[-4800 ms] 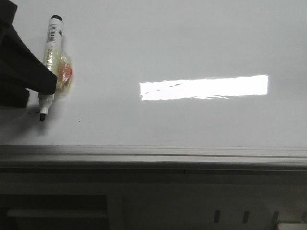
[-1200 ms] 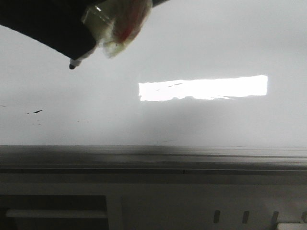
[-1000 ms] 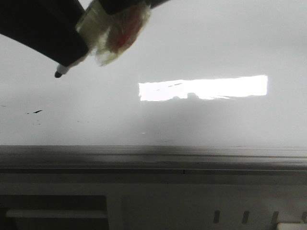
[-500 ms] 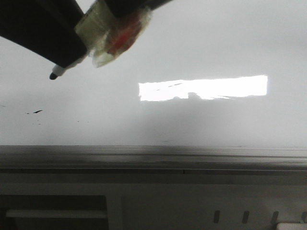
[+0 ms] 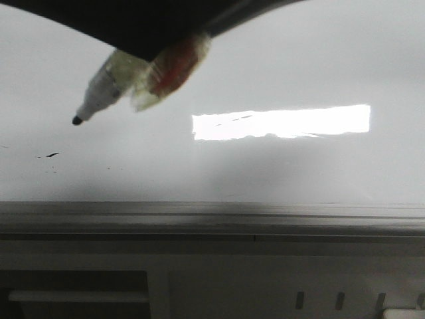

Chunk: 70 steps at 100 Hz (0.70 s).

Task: Write number 4 on whiteboard

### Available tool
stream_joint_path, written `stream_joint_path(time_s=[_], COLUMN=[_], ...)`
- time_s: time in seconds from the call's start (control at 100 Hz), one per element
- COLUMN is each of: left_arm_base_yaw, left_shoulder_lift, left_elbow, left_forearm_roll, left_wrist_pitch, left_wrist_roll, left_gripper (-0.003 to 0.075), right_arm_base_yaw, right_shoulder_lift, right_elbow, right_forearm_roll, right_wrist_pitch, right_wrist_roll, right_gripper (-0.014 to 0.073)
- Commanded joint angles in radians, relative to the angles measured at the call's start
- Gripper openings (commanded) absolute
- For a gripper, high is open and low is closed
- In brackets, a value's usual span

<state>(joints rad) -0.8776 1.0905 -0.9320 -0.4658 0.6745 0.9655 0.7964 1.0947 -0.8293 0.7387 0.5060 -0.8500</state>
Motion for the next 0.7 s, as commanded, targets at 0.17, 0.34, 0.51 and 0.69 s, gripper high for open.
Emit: stream_joint_path(time_s=[0.17,0.34,0.51,0.69], left_arm_base_yaw=[0.007,0.031,0.096,0.136], left_shoulder_lift=[-0.096,-0.267,-0.474,-0.635], left_elbow=[0.048,0.219,0.39,0.49], left_forearm_roll=[-0.108,-0.143,-0.261,-0.273], left_wrist_pitch=[-0.271,-0.521,-0.571,-0.578], left_wrist_roll=[-0.083,-0.179,-0.201,-0.201], left_gripper=[0.0365,0.0356,0.0215,-0.0004], right_arm_base_yaw=[0.005,0.005,0.005,0.005], right_shoulder_lift=[-0.148,-0.277,-0.344,-0.303], right_elbow=[0.088,0.201,0.31,0.303], right_forearm_roll=[0.038,0.038,0.038,0.031], right_wrist_pitch=[-0.187,-0.301,-0.463,-0.559], right_wrist_roll=[0.001,0.001,0.001,0.001], right_gripper=[-0.0063,-0.0063,-0.0064,-0.0064])
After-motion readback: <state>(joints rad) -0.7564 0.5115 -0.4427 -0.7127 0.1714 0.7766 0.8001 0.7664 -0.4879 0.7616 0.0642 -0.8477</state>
